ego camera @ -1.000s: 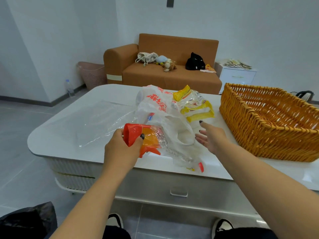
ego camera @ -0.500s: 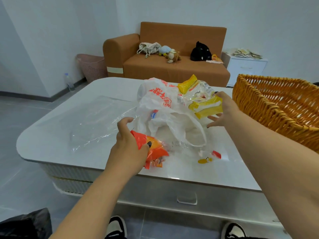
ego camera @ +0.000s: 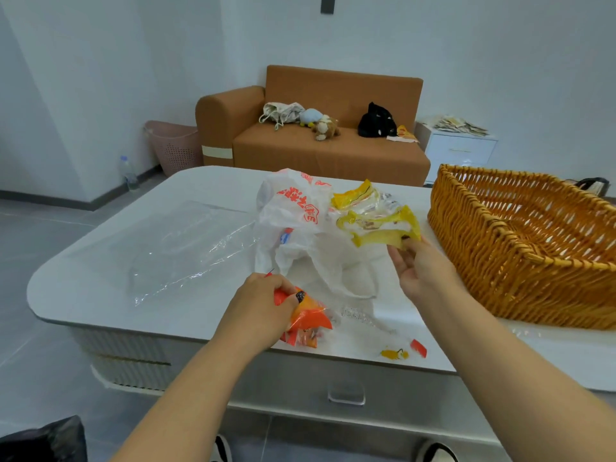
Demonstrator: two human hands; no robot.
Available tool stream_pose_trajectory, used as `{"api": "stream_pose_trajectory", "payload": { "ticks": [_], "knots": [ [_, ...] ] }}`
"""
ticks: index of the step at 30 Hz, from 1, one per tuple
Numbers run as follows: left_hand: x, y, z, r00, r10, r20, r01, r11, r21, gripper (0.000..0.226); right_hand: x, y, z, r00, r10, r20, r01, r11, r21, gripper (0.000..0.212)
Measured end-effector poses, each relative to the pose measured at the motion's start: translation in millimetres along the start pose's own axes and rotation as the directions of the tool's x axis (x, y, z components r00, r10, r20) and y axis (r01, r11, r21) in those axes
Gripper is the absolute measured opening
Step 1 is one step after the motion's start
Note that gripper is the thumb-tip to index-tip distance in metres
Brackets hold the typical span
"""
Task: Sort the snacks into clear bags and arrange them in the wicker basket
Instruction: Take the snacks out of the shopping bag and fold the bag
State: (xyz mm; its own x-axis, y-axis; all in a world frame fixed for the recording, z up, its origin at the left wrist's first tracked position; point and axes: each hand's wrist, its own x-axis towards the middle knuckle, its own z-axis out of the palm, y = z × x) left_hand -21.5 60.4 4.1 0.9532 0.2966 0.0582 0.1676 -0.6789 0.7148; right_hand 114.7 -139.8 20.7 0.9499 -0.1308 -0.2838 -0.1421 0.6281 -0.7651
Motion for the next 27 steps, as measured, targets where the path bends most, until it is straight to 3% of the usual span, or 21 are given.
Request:
{"api": "stream_pose_trajectory", "payload": {
  "ticks": [2, 5, 7, 10, 12, 16, 18, 22, 25, 27],
  "knots": [
    [-2, 6, 3, 1.000, -0.016, 0.009, 0.016, 0.999, -0.048, 0.023, -25, 2, -11, 0.998, 0.029, 0.063, -0.032, 0.999, 0.038, 0.034],
    [-6, 19, 5, 0.981, -0.175, 0.088, 0.192, 0.944, -0.269, 0.061, -69, 3, -26, 0.984, 0.090, 0.153, -0.096, 0.995, 0.037, 0.025],
    [-10, 25, 5, 0.942, -0.278, 0.188, 0.334, 0.833, -0.441, 0.086, -96, 3, -38, 0.971, 0.147, 0.186, -0.145, 0.989, -0.022, 0.021],
    [-15, 27, 5, 0.890, -0.319, 0.327, 0.455, 0.675, -0.580, 0.098, -132, 1, -59, 0.944, 0.254, 0.211, -0.222, 0.961, -0.166, 0.023],
    [-17, 26, 3, 0.883, -0.274, 0.382, 0.463, 0.645, -0.608, 0.086, -146, 2, -72, 0.918, 0.320, 0.234, -0.258, 0.930, -0.261, 0.024],
    [-15, 23, 2, 0.861, -0.255, 0.441, 0.497, 0.610, -0.618, 0.034, -152, -1, -91, 0.839, 0.451, 0.304, -0.311, 0.857, -0.411, 0.035],
    [-14, 23, 1, 0.876, -0.258, 0.407, 0.473, 0.622, -0.624, 0.024, -147, -10, -94, 0.786, 0.507, 0.353, -0.322, 0.824, -0.466, 0.043],
    [-11, 23, 1, 0.928, -0.229, 0.293, 0.366, 0.699, -0.615, 0.015, -122, -38, -94, 0.768, 0.463, 0.442, -0.251, 0.853, -0.458, 0.050],
    [-11, 25, 6, 0.962, -0.164, 0.217, 0.259, 0.794, -0.549, 0.012, -98, -45, -87, 0.850, 0.359, 0.386, -0.143, 0.862, -0.487, 0.045],
    [-14, 29, 8, 0.976, -0.086, 0.198, 0.177, 0.845, -0.505, 0.012, -81, -41, -82, 0.944, 0.112, 0.309, 0.088, 0.818, -0.568, 0.027]
  ]
}}
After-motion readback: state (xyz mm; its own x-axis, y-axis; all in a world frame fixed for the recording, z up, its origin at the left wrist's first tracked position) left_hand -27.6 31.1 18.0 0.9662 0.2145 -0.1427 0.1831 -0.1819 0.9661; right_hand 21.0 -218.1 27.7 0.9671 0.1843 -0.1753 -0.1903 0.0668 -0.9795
